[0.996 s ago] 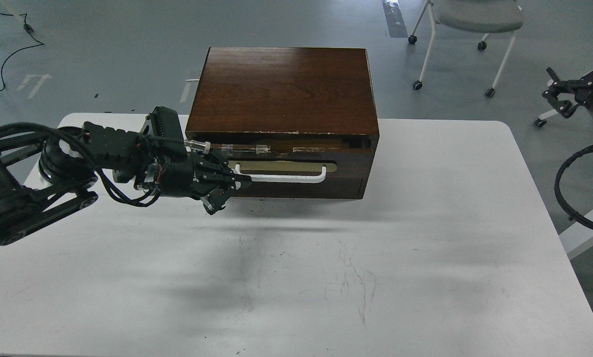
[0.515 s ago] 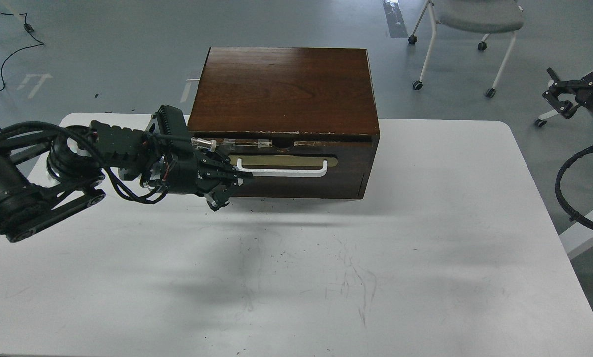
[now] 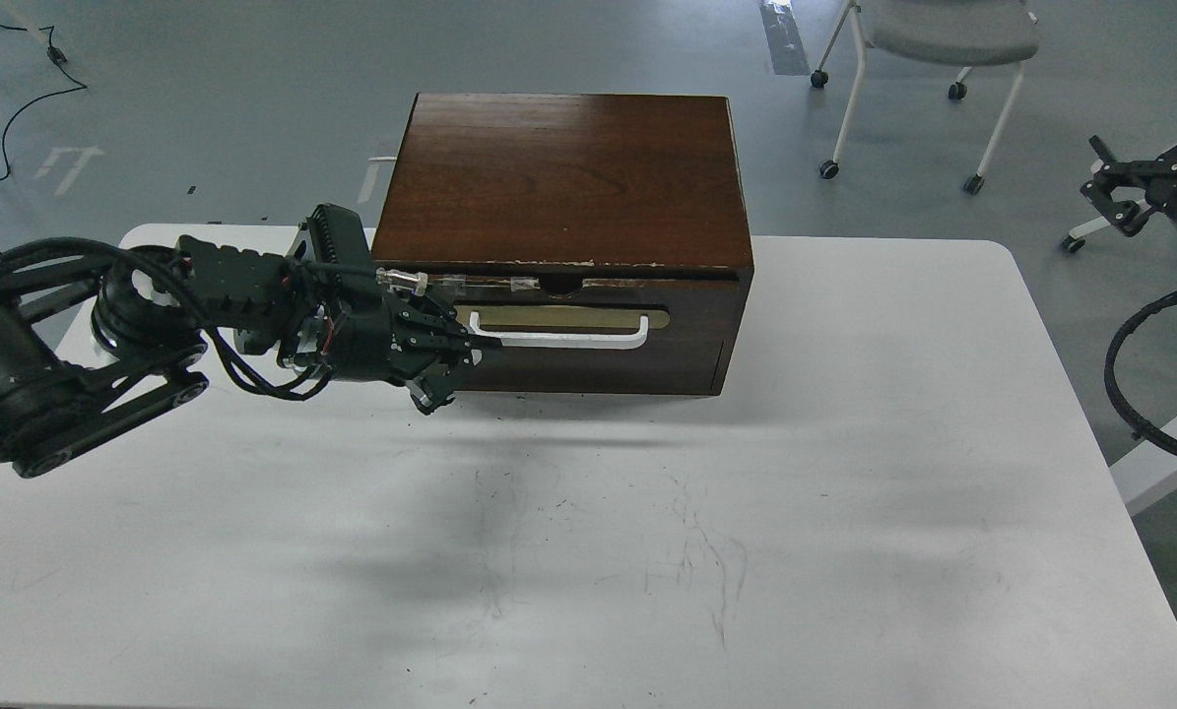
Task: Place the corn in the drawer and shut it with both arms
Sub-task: 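Press the drawer fully shut with the left gripper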
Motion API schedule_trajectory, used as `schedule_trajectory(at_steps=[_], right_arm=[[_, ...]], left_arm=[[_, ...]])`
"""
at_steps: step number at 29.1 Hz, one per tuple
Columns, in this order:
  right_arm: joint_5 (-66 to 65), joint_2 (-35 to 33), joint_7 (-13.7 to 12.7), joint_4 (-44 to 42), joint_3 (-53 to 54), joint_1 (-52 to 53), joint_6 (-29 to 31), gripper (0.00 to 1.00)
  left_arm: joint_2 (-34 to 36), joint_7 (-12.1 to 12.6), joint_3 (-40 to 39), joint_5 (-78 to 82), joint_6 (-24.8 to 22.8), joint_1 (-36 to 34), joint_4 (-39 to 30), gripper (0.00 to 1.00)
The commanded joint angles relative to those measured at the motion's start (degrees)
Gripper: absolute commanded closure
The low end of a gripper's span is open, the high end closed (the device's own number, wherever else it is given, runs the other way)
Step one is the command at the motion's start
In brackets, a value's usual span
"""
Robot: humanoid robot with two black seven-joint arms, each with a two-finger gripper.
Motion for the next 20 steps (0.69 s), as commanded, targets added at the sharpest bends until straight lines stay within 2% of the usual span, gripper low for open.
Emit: schedule_trajectory(at_steps=[1,13,20], right_arm=[[0.0,0.0,0.0,-0.2,0.1,0.1,0.1,0.00],[0.0,-0.1,0.0,-0.2,0.0,0.1,0.1,0.00],[0.0,0.0,0.0,-0.9,0.0,0.1,0.2,0.00]], left_arm=[[-0.3,0.0,-0.1,0.0,0.0,-0.3,0.0,1.00],[-0.6,0.0,-0.2,0.0,0.0,-0.4,0.8,1.00],[0.4,0.0,-0.7,0.0,0.2,-0.1,-2.2,1.00]])
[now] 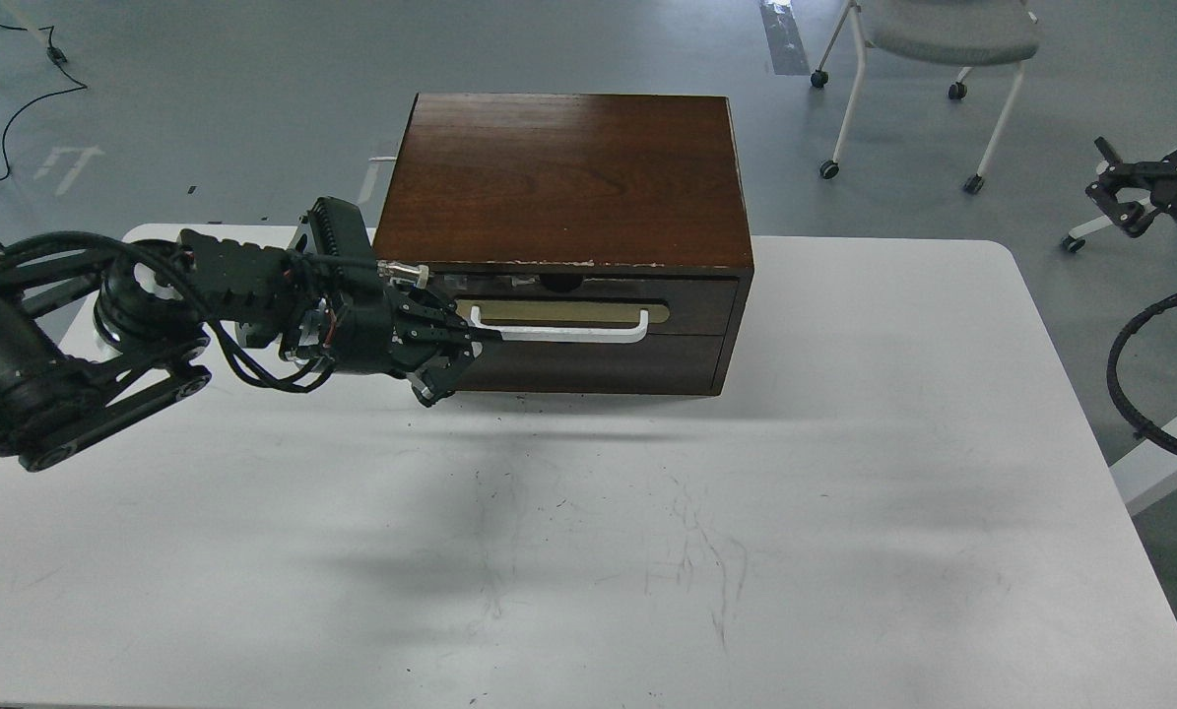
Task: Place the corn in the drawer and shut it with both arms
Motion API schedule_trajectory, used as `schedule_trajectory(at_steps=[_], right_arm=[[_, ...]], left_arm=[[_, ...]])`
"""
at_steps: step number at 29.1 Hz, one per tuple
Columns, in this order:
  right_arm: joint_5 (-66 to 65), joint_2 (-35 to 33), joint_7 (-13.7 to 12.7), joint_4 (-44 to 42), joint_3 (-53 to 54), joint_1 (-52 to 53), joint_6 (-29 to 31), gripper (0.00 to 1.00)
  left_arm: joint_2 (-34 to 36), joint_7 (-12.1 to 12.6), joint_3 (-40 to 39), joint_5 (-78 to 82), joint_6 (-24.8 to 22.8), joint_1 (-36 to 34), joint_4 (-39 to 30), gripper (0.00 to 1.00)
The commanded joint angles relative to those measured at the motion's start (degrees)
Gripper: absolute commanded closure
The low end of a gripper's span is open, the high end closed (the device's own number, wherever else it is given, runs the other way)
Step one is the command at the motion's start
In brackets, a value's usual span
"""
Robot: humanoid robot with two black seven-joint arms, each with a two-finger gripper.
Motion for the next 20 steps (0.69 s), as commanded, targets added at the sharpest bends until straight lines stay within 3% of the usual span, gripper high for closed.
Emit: schedule_trajectory(at_steps=[1,4,7,11,12,13,16,20], right_arm=[[0.0,0.0,0.0,-0.1,-0.1,0.1,0.1,0.00],[-0.1,0.0,0.2,-0.1,-0.2,0.2,0.3,0.00],[-0.2,-0.1,2.7,0.0,-0.2,0.2,0.9,0.00],[-0.2,-0.3,4.2,0.0,0.0,0.3,3.2,0.00],[-0.2,-0.3,4.2,0.0,-0.1,0.2,3.9,0.00],[-0.2,-0.2,4.2,-0.1,-0.1,0.2,4.0,0.00],[-0.2,0.0,4.2,-0.1,-0.1,0.0,3.6,0.00],[-0.1,0.1,4.3,-0.2,0.3,-0.2,3.2,0.00]], left_arm=[[1.3,0.0,-0.3,0.0,0.4,0.3,-3.3,1.00],[3.1,0.0,-0.9,-4.3,1.5,0.4,-4.2,1.00],[5.4,0.0,-2.8,-19.9,1.3,0.3,-4.0,1.00],[8.3,0.0,-5.8,-37.3,-0.3,0.3,-3.1,0.64],[9.3,0.0,-6.6,-44.4,-1.7,0.3,-2.2,0.38],[10.0,0.0,-7.2,-51.2,-3.3,0.3,-1.0,0.30],[11.1,0.0,-7.8,-63.0,-6.3,0.4,1.6,0.23],[10.4,0.0,-7.8,-85.6,-8.2,0.7,11.4,0.11]])
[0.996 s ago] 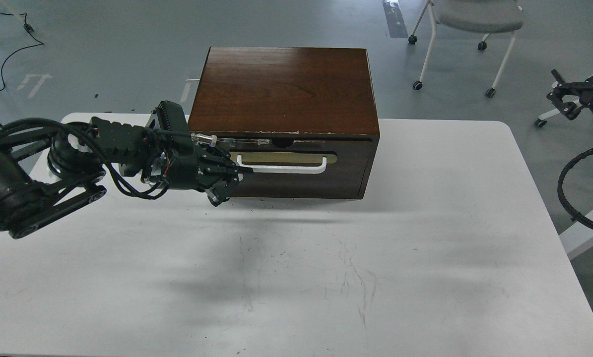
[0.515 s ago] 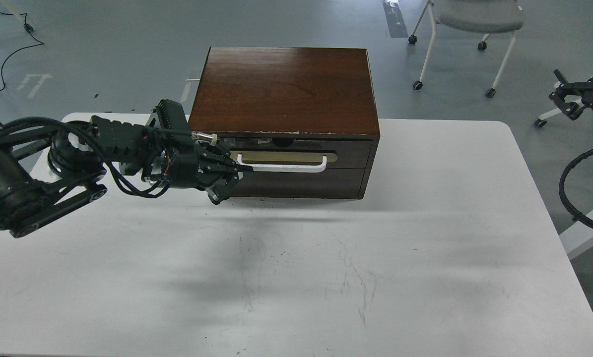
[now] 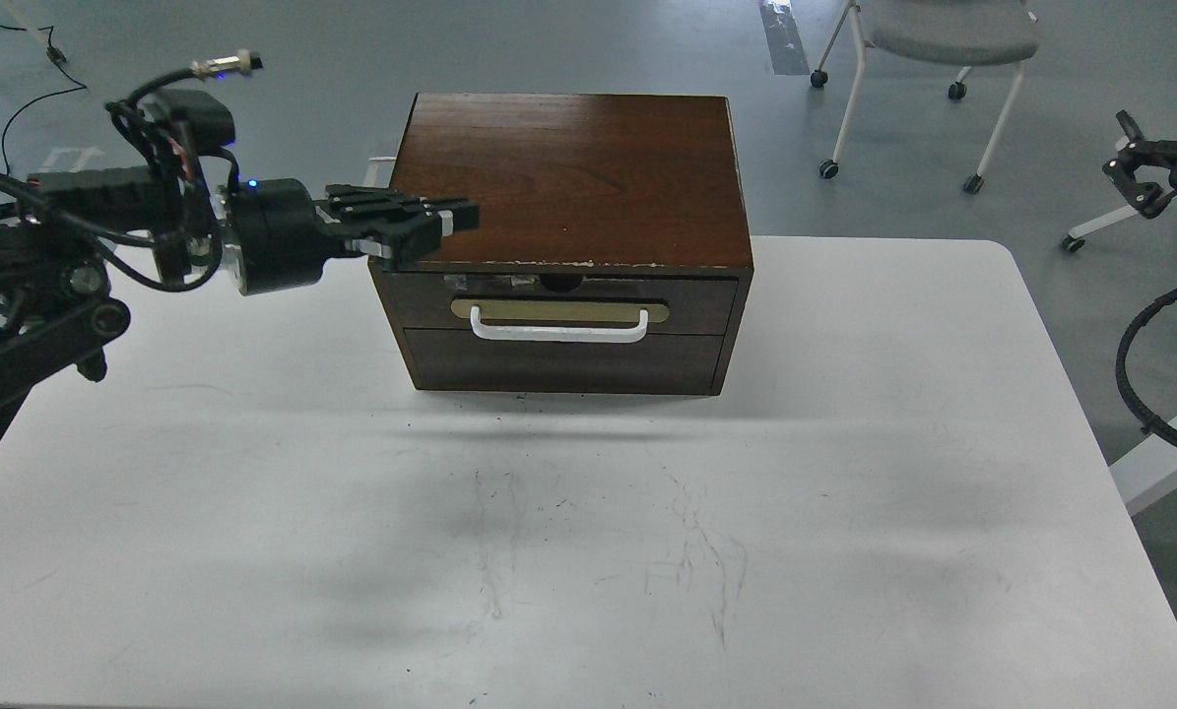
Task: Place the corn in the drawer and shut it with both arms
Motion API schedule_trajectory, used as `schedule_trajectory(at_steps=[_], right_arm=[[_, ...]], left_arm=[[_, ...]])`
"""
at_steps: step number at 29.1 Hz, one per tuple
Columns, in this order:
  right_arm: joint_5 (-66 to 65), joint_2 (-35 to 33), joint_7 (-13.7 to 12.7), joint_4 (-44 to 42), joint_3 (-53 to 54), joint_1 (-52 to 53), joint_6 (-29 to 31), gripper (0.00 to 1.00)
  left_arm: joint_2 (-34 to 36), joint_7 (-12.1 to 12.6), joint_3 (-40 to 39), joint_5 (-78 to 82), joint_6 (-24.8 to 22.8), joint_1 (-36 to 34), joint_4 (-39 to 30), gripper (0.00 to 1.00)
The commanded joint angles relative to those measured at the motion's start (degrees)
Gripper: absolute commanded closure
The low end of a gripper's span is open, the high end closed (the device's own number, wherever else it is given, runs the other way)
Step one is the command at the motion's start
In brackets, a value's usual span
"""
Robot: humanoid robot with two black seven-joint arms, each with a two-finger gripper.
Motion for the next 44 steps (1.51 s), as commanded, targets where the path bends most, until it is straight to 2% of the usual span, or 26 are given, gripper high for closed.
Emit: schedule_trajectory(at_steps=[1,5,6,8,9,14,18,20,27,30,37,44], right_arm=[[0.2,0.2,0.2,-0.5,0.7,-0.2,-0.5,0.00],[0.8,3.8,0.5,-5.0,7.0,-0.1,-0.4,0.00],[0.8,5.0,0.5,-5.4,8.3,-0.2,-0.3,0.00],[0.8,5.7,0.5,-5.4,8.5,-0.4,-0.3,0.00],[0.8,5.7,0.5,-5.3,8.5,-0.6,-0.3,0.00],[0.8,6.3,0.8,-4.9,8.5,-1.6,1.4,0.00],[0.8,6.4,1.1,-4.9,8.4,-2.3,3.1,0.00],[0.7,6.6,1.0,-5.0,8.2,-2.7,3.1,0.00],[0.6,7.1,0.9,-5.5,7.9,-4.3,3.1,0.00],[0.6,9.7,0.4,-6.2,7.9,-5.6,3.1,0.00],[0.5,11.8,-1.0,-7.2,7.8,-5.7,3.1,0.00],[0.4,12.1,-1.0,-7.2,7.8,-5.7,3.1,0.00]], left_arm=[[-0.6,0.0,-0.1,-18.6,-1.2,0.4,8.2,0.11],[-5.0,0.0,-0.2,-36.2,-2.2,0.2,15.8,0.08],[-7.0,0.9,-0.8,-41.9,-1.9,0.2,19.3,0.08],[-9.8,4.8,-3.0,-47.8,-2.0,0.4,25.1,0.08],[-11.1,5.8,-4.2,-49.4,-2.2,0.4,27.4,0.08],[-18.8,9.4,-9.0,-56.1,-4.6,0.6,39.4,0.05],[-21.8,10.3,-9.2,-60.4,-6.1,2.4,46.0,0.05],[-25.5,10.4,-9.7,-63.4,-6.6,3.5,50.5,0.05],[-28.4,10.3,-10.1,-66.3,-7.8,5.3,52.9,0.05],[-31.5,10.3,-10.2,-68.9,-7.7,5.8,52.9,0.05],[-31.6,10.2,-13.4,-69.6,-8.7,8.1,53.0,0.04],[-31.8,10.2,-18.4,-69.8,-8.1,11.1,54.5,0.04]])
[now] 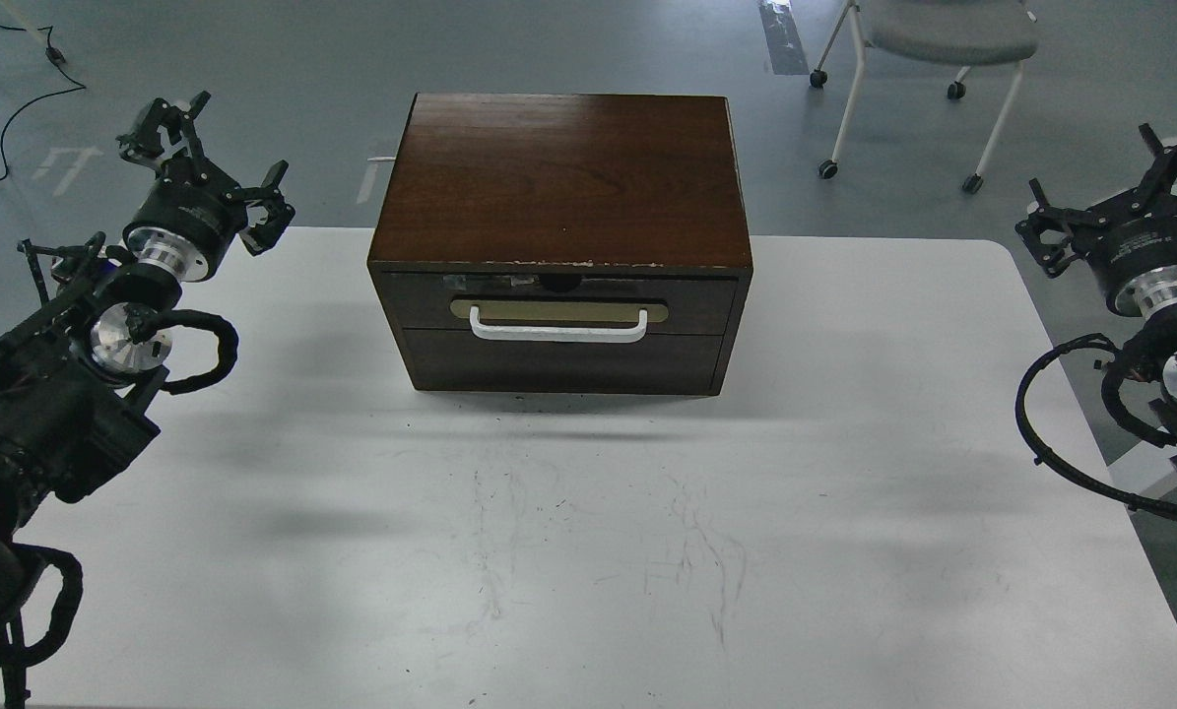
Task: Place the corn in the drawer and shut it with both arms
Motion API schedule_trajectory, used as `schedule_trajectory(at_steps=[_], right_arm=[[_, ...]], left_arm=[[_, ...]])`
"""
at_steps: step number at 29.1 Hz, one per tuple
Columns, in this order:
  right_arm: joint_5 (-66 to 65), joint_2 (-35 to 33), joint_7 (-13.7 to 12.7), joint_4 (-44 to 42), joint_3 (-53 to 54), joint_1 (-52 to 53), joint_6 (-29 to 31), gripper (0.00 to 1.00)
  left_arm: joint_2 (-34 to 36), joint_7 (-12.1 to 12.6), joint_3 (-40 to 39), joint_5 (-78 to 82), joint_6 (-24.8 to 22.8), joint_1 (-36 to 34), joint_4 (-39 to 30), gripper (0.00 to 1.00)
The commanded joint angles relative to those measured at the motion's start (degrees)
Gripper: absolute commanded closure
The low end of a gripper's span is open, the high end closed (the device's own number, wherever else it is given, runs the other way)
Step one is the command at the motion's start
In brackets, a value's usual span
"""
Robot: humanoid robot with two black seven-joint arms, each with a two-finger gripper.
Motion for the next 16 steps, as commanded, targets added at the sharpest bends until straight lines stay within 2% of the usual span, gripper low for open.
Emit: schedule_trajectory(at_steps=[1,16], right_arm=[[-0.1,0.1,0.1,0.0,-0.1,0.0,0.0,0.00],[-0.4,0.0,0.5,0.4,-0.1,0.8,0.0,0.00]], left_arm=[[-0.2,-0.1,-1.4,-0.4,0.0,1.5,1.5,0.04],[-0.2,0.0,-1.2,-1.3,-0.8,4.9,1.9,0.03]])
